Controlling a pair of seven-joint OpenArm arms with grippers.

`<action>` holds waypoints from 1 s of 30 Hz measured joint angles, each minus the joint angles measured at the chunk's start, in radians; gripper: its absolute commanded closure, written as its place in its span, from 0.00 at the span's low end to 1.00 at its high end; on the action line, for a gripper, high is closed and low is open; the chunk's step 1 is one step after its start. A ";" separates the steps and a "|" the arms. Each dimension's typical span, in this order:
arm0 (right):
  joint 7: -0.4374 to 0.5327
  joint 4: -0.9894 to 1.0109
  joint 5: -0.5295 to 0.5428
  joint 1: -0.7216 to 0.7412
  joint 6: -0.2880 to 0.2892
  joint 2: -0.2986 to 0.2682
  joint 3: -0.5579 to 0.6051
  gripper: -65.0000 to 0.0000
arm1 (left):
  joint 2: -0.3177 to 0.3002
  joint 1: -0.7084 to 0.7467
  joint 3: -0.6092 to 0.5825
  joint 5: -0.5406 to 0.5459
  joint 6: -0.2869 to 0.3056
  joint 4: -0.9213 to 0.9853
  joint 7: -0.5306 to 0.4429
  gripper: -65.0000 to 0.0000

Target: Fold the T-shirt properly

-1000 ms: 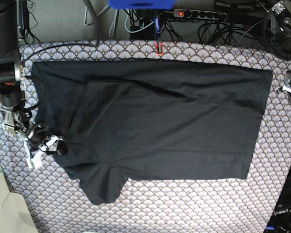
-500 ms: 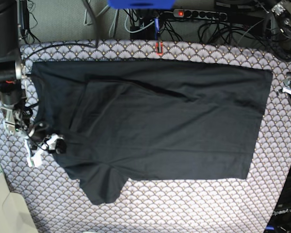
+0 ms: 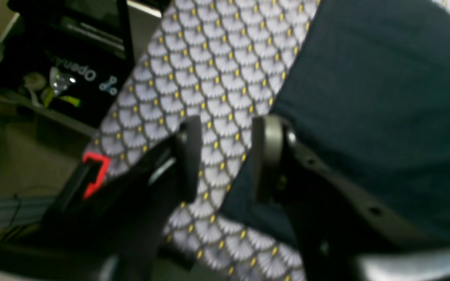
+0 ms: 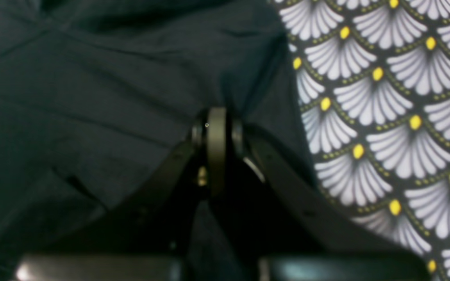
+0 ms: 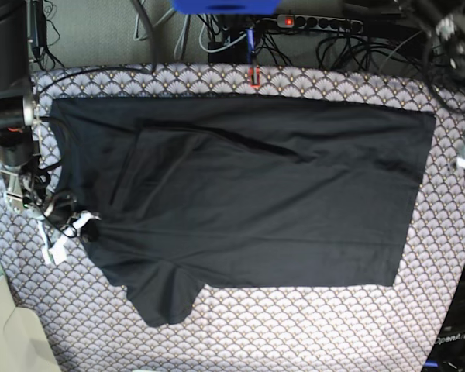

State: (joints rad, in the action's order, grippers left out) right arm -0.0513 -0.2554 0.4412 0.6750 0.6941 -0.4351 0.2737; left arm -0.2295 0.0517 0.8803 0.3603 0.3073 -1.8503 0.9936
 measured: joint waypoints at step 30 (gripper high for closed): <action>-0.078 -0.254 -0.010 -0.074 0.000 -0.072 -0.009 1.00 | 0.078 -0.334 -0.215 -0.312 -0.002 0.454 -0.198 0.51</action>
State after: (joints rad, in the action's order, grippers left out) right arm -0.1295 -0.5095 0.4309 0.6006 0.6945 -0.5068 0.2649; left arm -0.1516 -0.2825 0.6655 0.0486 0.3058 -1.3968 0.7959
